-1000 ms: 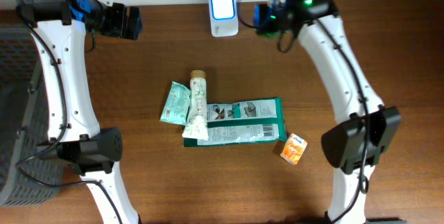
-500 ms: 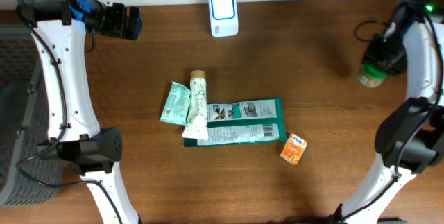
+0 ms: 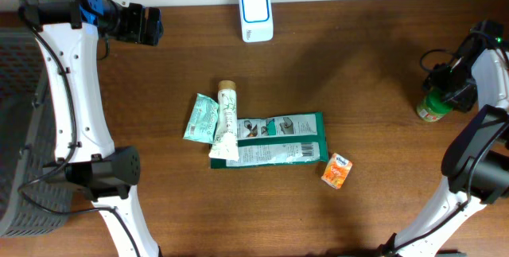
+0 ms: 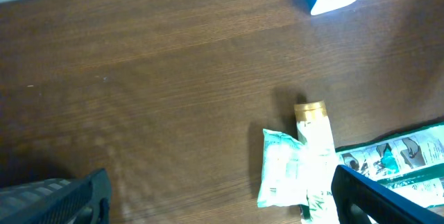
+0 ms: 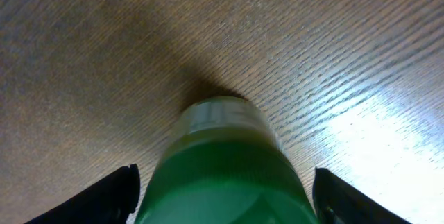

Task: Scan the item barcode
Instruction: 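Carry the jar right and set it down at the table's right edge, then move the right gripper to the orange Kleenex pack and grasp it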

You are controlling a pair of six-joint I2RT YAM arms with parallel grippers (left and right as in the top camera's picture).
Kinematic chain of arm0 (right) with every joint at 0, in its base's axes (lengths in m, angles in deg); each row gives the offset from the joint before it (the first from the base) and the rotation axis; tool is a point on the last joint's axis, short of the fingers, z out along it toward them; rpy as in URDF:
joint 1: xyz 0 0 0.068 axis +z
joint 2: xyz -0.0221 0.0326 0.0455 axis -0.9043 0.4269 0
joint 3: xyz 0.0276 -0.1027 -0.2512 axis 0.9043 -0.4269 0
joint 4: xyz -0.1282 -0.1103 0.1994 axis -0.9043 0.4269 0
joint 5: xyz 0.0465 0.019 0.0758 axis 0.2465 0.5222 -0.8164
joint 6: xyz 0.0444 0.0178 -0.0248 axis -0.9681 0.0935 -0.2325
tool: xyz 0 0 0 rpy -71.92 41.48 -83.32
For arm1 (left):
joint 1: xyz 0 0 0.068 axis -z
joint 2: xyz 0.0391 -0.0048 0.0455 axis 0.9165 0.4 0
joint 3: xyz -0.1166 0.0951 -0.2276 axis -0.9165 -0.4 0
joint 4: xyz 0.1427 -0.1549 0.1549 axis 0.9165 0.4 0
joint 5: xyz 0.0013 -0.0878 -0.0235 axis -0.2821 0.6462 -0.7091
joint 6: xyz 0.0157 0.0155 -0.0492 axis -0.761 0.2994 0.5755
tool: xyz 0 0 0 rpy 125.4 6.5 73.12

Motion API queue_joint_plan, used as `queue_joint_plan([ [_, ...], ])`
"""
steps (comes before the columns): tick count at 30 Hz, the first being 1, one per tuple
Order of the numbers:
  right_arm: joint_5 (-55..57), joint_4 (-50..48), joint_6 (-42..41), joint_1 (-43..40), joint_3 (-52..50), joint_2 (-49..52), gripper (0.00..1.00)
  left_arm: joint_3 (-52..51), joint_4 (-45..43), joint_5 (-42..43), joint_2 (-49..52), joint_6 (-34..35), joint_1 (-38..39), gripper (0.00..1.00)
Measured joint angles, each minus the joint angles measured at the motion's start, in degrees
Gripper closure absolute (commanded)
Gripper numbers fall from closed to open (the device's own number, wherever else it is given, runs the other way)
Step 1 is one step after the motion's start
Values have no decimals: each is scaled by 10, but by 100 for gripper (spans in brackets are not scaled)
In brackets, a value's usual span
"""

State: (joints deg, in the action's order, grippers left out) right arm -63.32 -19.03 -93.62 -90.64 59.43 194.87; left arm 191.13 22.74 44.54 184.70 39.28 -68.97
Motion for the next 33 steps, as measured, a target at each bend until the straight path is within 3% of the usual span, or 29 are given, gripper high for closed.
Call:
queue_joint_plan([
  [2, 0, 0, 1, 0, 0, 0, 18, 0, 0, 0, 0, 0, 0, 1],
  [5, 0, 1, 2, 0, 0, 0, 2, 0, 0, 0, 0, 0, 0, 1],
  [10, 0, 81, 1, 0, 60, -2, 2, 0, 0, 0, 0, 0, 0, 1],
  [14, -31, 203, 1, 9, 212, -43, 2, 0, 0, 0, 0, 0, 0, 1],
  [20, -75, 332, 1, 133, 369, -180, 2, 0, 0, 0, 0, 0, 0, 1],
  [26, -149, 372, 1, 250, 344, -225, 2, 0, 0, 0, 0, 0, 0, 1],
  [33, -176, 373, 1, 418, 158, -222, 2, 0, 0, 0, 0, 0, 0, 1],
])
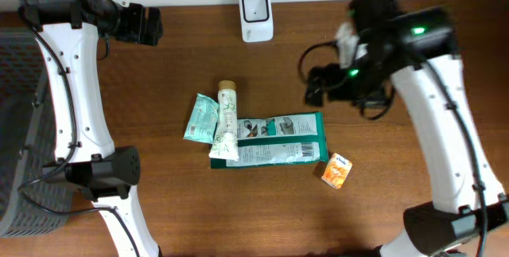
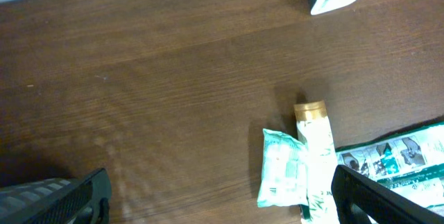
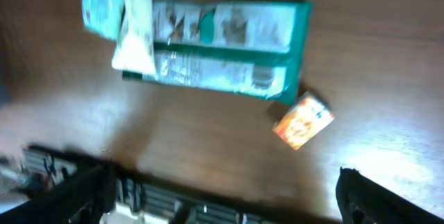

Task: Scan the item barcode
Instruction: 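Move the right gripper to the orange Kleenex pack and grasp it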

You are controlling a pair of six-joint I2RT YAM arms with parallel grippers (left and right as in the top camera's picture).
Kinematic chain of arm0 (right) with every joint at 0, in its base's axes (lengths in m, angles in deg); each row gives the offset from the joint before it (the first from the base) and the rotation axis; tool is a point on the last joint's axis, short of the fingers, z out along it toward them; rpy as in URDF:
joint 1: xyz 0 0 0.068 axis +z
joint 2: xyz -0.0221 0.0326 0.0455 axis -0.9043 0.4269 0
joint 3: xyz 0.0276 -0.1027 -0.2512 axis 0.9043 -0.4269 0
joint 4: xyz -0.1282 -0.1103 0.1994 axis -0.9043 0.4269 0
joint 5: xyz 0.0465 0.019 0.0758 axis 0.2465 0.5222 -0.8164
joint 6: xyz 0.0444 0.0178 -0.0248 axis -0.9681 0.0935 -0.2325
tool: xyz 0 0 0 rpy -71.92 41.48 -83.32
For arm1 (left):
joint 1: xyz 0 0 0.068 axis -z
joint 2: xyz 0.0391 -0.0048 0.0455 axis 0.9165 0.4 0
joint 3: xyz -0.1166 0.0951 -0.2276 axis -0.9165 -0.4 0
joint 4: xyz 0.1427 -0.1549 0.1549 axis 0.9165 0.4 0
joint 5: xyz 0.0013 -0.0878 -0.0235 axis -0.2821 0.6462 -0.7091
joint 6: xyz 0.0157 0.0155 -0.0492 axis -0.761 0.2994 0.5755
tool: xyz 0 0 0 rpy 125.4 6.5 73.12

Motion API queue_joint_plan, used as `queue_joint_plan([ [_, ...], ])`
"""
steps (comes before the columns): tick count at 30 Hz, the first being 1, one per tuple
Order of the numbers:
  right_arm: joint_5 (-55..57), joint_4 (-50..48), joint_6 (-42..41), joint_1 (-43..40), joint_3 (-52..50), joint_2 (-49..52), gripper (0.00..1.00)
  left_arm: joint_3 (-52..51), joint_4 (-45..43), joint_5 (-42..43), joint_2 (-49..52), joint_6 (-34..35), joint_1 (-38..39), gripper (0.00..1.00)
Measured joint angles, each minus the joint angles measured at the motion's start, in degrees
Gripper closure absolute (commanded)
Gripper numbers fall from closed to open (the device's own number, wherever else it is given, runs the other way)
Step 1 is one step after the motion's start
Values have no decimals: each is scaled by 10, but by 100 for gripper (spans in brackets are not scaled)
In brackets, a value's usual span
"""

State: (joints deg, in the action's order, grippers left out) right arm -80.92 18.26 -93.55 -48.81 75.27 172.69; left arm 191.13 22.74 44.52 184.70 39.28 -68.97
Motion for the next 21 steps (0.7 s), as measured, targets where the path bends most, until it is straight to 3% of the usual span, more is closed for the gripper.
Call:
queue_joint_plan([
  [3, -3, 0, 0, 23, -7, -8, 2, 0, 0, 0, 0, 0, 0, 1],
  [8, 3, -3, -23, 62, -54, -138, 2, 0, 1, 0, 0, 0, 0, 1],
  [10, 40, 0, -66, 94, -163, -174, 2, 0, -1, 0, 0, 0, 0, 1],
  [14, 62, -162, -111, 101, -393, -145, 5, 0, 0, 0, 0, 0, 0, 1],
  [16, 42, -285, -119, 101, -486, -138, 83, 0, 0, 0, 0, 0, 0, 1],
  [17, 28, -312, -122, 101, -519, -136, 94, 0, 0, 0, 0, 0, 0, 1],
  [21, 12, -341, -133, 101, -588, -108, 96, 0, 0, 0, 0, 0, 0, 1],
])
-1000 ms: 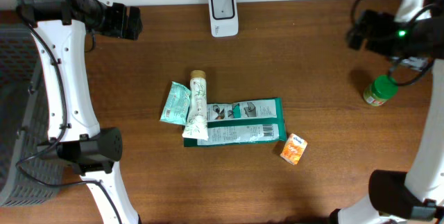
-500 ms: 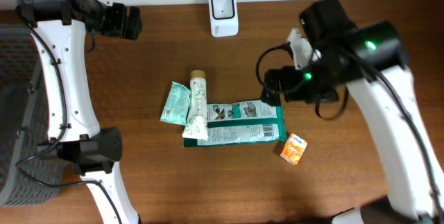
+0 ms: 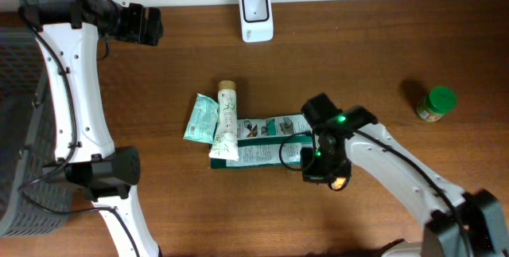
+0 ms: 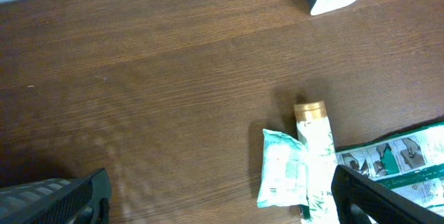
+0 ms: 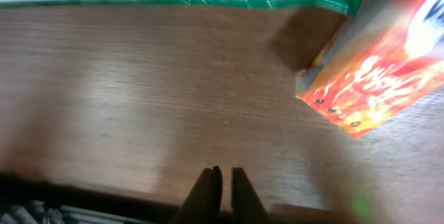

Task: Scan the item barcode
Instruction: 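Move the right gripper to the orange Kleenex pack and grasp it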

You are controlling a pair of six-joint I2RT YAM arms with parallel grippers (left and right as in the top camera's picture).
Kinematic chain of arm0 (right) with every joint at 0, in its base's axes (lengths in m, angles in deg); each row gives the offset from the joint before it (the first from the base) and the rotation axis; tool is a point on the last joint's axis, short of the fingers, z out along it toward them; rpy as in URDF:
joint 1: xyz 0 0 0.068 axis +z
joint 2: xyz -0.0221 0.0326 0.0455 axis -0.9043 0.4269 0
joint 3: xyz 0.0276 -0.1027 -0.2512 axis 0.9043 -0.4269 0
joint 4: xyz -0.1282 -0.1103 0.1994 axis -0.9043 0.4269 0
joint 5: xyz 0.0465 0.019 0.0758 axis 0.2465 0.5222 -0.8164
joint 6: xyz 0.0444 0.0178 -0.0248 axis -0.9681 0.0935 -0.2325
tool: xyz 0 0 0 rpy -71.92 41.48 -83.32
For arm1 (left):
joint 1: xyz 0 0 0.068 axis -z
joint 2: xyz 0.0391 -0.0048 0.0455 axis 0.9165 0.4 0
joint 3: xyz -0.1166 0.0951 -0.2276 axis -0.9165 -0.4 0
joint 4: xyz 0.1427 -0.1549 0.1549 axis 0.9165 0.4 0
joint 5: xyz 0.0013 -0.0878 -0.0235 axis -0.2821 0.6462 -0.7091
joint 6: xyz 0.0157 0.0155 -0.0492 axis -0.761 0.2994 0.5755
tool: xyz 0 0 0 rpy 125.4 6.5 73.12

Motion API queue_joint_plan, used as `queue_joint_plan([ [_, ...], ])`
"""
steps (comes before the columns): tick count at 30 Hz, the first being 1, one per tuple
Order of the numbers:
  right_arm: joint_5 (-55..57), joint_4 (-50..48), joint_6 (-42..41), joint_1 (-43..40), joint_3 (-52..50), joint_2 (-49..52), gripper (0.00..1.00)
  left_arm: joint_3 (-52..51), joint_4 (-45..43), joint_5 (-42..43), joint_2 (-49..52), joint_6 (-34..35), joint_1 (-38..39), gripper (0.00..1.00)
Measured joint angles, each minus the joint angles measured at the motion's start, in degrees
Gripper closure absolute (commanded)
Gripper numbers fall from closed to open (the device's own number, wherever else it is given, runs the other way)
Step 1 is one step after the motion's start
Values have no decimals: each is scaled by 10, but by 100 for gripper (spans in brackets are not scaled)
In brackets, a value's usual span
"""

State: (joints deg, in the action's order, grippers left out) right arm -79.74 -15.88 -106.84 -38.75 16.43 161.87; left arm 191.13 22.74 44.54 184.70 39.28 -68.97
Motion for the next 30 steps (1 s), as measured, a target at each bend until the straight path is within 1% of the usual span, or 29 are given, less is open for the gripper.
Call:
queue_joint_plan([
  [3, 1, -4, -5, 0, -34, 44, 96, 0, 0, 0, 0, 0, 0, 1],
  [7, 60, -3, -49, -9, -35, 83, 96, 0, 0, 0, 0, 0, 0, 1],
  [11, 126, -5, -77, -75, -35, 87, 96, 0, 0, 0, 0, 0, 0, 1],
  [14, 158, -61, -86, -134, -36, 87, 96, 0, 0, 0, 0, 0, 0, 1],
  [18, 211, -128, -80, -179, -36, 87, 96, 0, 0, 0, 0, 0, 0, 1],
  [21, 213, -232, -49, -209, -38, 88, 94, 0, 0, 0, 0, 0, 0, 1],
  [24, 141, -373, 10, -216, -39, 89, 91, 0, 0, 0, 0, 0, 0, 1],
  [25, 128, -391, 17, -216, -38, 89, 88, 0, -1, 0, 0, 0, 0, 1],
  [27, 108, -390, 27, -216, -25, 89, 77, 0, 0, 0, 0, 0, 0, 1],
  [28, 101, -372, 31, -217, -10, 89, 67, 0, 0, 0, 0, 0, 0, 1],
  [29, 94, -325, 35, -219, 17, 89, 51, 0, 0, 0, 0, 0, 0, 1],
  [30, 90, -285, 35, -221, 42, 91, 46, 0, 0, 0, 0, 0, 0, 1],
])
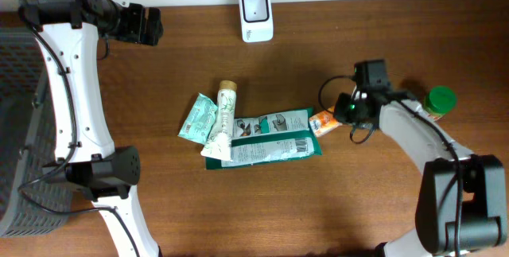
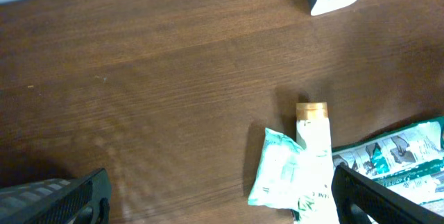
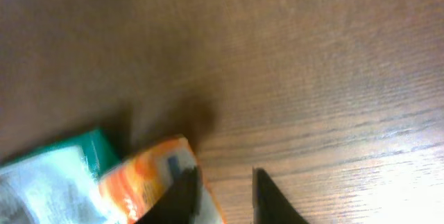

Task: Scan the item barcode
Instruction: 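Move the right gripper to the orange Kleenex pack and grasp it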

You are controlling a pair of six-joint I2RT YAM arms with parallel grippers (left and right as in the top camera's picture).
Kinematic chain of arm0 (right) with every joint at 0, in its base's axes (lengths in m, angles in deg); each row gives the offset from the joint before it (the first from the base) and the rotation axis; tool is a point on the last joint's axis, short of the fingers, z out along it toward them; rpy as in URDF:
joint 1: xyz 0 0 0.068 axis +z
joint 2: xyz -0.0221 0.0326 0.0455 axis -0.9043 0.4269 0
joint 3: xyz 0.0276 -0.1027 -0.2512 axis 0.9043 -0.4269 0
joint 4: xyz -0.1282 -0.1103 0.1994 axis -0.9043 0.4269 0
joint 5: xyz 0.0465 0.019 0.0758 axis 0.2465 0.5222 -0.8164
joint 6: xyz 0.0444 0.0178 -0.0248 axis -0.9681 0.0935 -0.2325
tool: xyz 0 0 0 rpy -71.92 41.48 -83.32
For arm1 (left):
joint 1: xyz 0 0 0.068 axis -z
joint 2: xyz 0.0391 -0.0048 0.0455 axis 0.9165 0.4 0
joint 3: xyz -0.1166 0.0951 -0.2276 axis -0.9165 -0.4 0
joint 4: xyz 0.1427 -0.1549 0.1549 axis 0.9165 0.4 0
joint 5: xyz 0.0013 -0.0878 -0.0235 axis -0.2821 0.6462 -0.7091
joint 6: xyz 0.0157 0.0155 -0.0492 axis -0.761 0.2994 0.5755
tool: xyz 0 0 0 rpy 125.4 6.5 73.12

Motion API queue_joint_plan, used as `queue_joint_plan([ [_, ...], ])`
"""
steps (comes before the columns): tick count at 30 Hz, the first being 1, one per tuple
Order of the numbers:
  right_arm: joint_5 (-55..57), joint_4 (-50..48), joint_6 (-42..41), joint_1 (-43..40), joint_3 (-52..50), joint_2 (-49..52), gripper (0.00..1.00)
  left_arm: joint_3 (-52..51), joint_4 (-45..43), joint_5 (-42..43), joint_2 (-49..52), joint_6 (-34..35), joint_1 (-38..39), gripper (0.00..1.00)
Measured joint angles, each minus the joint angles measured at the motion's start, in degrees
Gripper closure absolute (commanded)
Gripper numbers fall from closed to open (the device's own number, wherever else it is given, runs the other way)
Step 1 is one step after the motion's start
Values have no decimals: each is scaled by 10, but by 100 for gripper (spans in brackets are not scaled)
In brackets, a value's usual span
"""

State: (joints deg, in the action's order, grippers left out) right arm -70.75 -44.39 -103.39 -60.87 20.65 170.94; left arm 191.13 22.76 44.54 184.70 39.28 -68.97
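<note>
The white scanner [image 1: 256,14] stands at the table's back edge; its corner also shows in the left wrist view. A small orange box [image 1: 322,122] lies against the right end of a teal pack [image 1: 266,138]. My right gripper [image 1: 343,112] is low just right of the box. In the right wrist view its fingers stand a little apart [image 3: 223,177], the left finger over the edge of the orange box [image 3: 149,179], bare wood between them. My left gripper [image 2: 222,196] hangs wide open, high at the back left.
A white tube [image 1: 223,118] with a gold cap and a small mint packet [image 1: 195,120] lie left of the teal pack. A green-capped bottle [image 1: 436,103] stands at the far right. A grey basket [image 1: 16,130] sits off the left edge.
The orange box was below the teal pack's right end and now lies higher, at that end. My right gripper moved up and right with it, its fingers now wider apart. Pack, tube and packet shifted slightly.
My right gripper was first open around the green bottle at the far right. Then that arm was over the middle of the table. Then it was low beside the orange box, fingers nearly shut, the bottle standing alone. Now box and gripper are higher up. The left arm stayed put.
</note>
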Motion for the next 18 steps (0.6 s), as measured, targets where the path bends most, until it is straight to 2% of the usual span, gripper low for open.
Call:
queue_joint_plan([
  [3, -16, 94, -21, -2, 76, 1, 36, 0, 0, 0, 0, 0, 0, 1],
  [7, -24, 129, -99, -2, 91, 1, 37, 0, 0, 0, 0, 0, 0, 1],
  [10, -27, 152, -134, -2, 91, 14, 78, 0, 0, 0, 0, 0, 0, 1],
  [11, -28, 162, -141, -2, 91, 30, 90, 0, 0, 0, 0, 0, 0, 1],
  [12, -29, 168, -147, -2, 91, 41, 96, 0, 0, 0, 0, 0, 0, 1],
  [18, 54, 222, -156, -4, 90, 73, 96, 0, 0, 0, 0, 0, 0, 1],
])
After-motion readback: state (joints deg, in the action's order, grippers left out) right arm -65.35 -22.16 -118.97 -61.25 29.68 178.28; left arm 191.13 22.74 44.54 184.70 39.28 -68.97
